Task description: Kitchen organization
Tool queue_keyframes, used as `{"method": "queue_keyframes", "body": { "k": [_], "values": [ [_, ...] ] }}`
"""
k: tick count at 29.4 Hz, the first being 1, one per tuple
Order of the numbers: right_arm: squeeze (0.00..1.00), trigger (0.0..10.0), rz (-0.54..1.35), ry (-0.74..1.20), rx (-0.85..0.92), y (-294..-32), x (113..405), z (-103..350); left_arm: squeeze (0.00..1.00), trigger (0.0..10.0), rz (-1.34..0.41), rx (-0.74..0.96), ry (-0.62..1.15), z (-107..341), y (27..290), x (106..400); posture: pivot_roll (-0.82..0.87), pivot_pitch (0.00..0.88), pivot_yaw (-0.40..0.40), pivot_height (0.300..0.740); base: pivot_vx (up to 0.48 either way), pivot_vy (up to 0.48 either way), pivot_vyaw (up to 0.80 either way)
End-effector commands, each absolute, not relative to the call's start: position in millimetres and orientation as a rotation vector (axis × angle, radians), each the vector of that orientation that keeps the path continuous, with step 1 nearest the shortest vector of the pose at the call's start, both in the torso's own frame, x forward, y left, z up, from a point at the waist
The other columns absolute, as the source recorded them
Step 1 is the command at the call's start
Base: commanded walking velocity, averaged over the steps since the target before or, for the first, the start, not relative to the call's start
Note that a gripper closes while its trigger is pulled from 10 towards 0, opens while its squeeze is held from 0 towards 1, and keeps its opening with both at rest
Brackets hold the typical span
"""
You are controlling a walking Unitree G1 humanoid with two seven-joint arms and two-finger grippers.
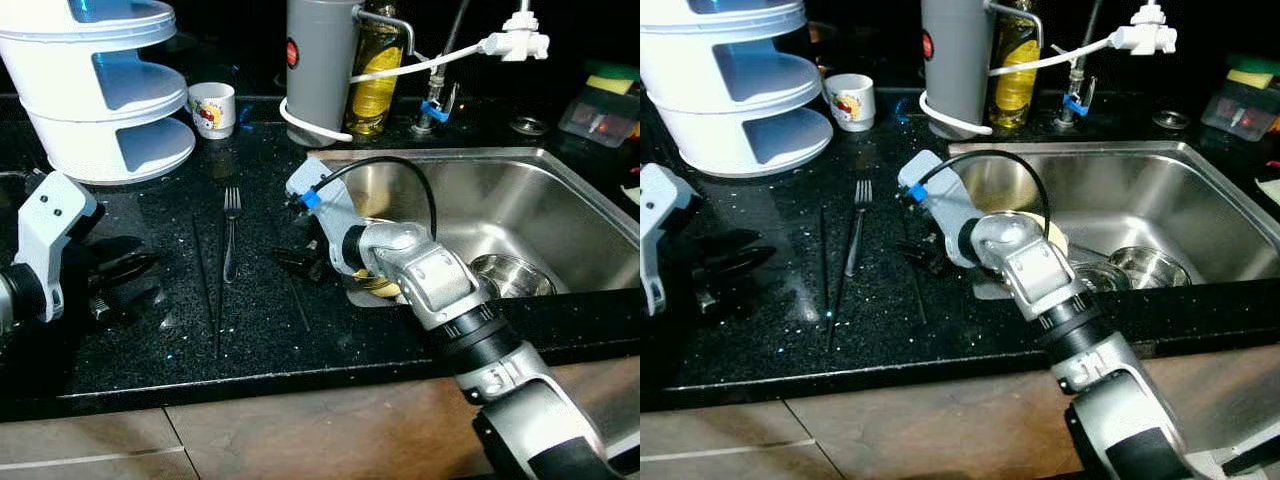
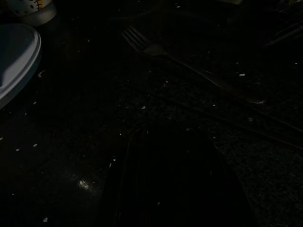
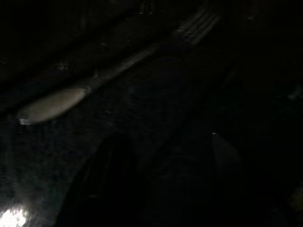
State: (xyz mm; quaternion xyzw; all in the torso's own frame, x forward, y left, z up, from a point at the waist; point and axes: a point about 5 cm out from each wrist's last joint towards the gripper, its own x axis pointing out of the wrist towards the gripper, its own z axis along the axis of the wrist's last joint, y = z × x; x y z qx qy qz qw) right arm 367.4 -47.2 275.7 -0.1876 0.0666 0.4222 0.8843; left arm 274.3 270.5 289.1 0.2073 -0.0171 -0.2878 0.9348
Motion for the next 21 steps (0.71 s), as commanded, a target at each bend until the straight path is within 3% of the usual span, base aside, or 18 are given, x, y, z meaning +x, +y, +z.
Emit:
{"method": "queue_keyframes", "body": {
  "k": [1,4,21],
  "values": [
    [0.00,0.0,0.878,0.289,-0.358,-53,369,245,0.00,10.0,-0.599,0.448,-0.021,290,269,272,0.04,0.222,-0.059,0.740,0.000,0.000,0.00],
    [0.00,0.0,0.904,0.329,-0.309,-51,367,238,0.00,10.0,-0.605,0.450,-0.016,290,269,272,0.04,0.224,-0.058,0.740,0.000,0.000,0.00],
    [0.00,0.0,0.879,0.345,-0.387,-57,369,230,0.00,10.0,-0.599,0.460,-0.015,290,269,272,0.04,0.223,-0.061,0.740,0.000,0.000,0.00]
  ]
}}
